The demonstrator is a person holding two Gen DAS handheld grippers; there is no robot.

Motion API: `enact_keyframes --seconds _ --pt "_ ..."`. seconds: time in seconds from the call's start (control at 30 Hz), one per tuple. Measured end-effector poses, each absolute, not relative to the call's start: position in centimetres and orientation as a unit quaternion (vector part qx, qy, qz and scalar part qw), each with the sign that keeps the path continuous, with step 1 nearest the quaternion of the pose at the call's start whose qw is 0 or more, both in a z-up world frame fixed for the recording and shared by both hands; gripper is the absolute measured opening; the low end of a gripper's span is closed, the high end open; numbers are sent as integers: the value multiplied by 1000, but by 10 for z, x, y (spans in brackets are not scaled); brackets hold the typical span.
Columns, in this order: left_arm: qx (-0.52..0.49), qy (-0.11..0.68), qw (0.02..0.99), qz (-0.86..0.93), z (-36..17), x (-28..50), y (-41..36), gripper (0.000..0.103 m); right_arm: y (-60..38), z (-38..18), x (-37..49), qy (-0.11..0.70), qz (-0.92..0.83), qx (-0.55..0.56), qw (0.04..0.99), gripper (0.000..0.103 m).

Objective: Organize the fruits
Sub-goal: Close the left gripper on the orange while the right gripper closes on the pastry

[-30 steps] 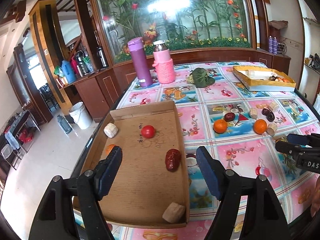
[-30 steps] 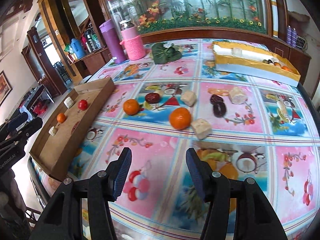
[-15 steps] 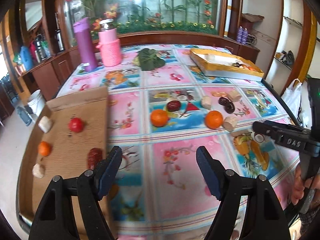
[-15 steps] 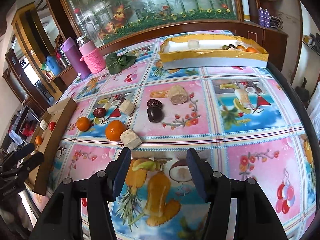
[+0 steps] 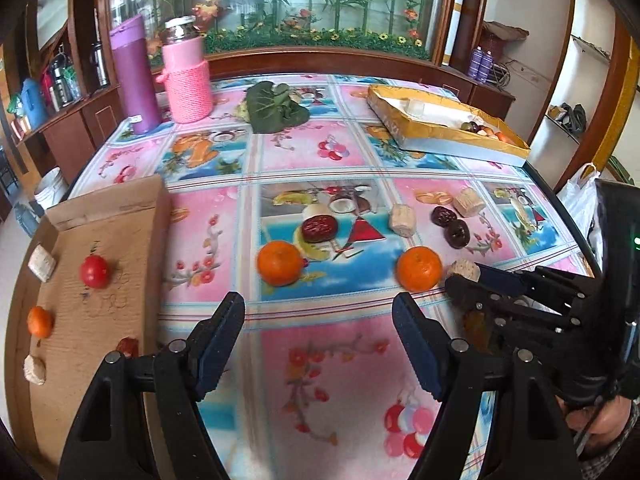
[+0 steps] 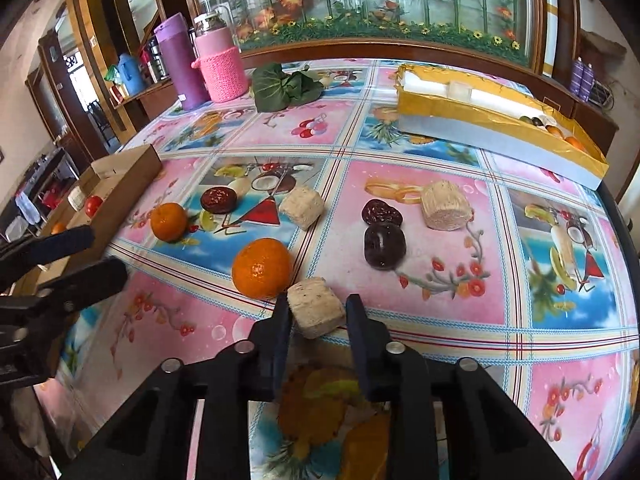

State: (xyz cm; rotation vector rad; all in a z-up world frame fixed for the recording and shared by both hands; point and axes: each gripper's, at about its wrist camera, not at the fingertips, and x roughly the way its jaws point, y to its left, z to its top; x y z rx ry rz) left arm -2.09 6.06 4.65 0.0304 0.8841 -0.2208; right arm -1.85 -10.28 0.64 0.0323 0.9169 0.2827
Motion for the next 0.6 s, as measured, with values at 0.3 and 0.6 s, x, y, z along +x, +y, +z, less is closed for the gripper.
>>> enact_keyframes --seconds 0.3,0.6 --pt "31 444 880 -166 21 8 9 75 -150 11 -28 426 63 36 902 29" --pt "50 434 876 -202 7 11 -11 34 -151 5 -24 436 64 53 896 29"
